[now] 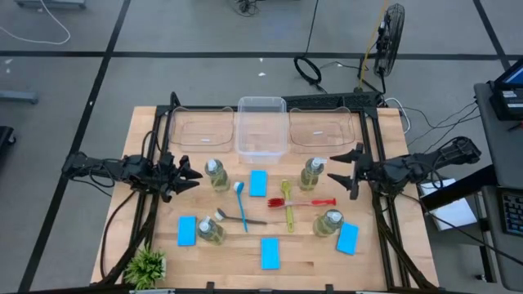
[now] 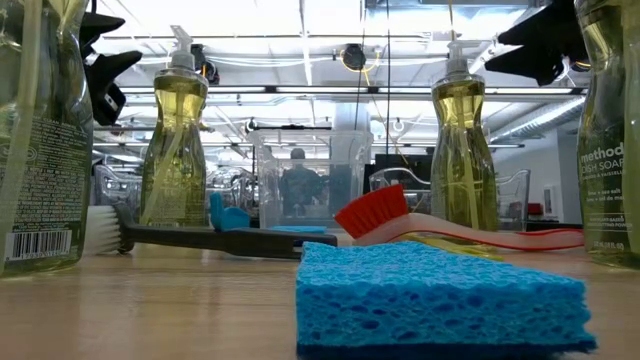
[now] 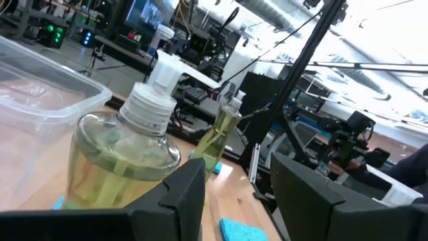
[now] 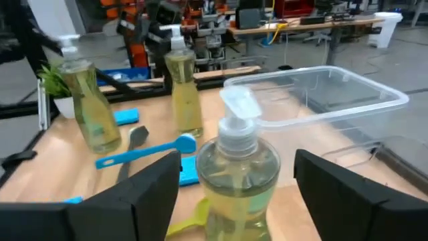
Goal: Pick & Place Kitchen Sink Supplies
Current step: Put the yellow dish soap into the white bin
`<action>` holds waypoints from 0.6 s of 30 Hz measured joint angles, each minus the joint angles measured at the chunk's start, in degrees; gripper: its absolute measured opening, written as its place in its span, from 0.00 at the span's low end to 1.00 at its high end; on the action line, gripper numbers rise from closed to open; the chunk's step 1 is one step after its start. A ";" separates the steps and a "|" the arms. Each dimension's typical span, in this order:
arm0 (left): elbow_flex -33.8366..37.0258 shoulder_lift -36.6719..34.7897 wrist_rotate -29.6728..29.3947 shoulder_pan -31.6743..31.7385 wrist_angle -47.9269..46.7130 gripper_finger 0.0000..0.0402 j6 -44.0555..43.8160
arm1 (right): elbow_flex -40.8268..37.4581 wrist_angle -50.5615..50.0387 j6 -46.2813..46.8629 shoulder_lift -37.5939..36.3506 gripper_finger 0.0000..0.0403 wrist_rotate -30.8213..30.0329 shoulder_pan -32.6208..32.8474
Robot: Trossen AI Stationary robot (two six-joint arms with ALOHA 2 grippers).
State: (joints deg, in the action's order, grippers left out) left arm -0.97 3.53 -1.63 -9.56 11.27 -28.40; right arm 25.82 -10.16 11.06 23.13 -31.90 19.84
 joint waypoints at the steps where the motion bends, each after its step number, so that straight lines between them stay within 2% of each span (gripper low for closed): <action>1: 0.00 0.00 0.00 0.00 -0.04 0.42 0.02 | 0.00 0.01 0.07 0.25 0.71 0.03 -0.06; 14: 0.00 0.00 0.01 0.00 -0.07 0.42 0.12 | 0.00 0.06 2.94 6.45 0.74 0.65 -4.33; 18: 0.00 0.00 0.02 0.00 -0.07 0.42 0.13 | 0.00 2.03 4.26 7.62 0.74 3.70 -5.24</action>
State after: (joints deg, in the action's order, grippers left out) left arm -0.97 3.53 -1.61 -9.56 11.20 -28.27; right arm 25.82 -8.13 15.32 30.75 -28.20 14.60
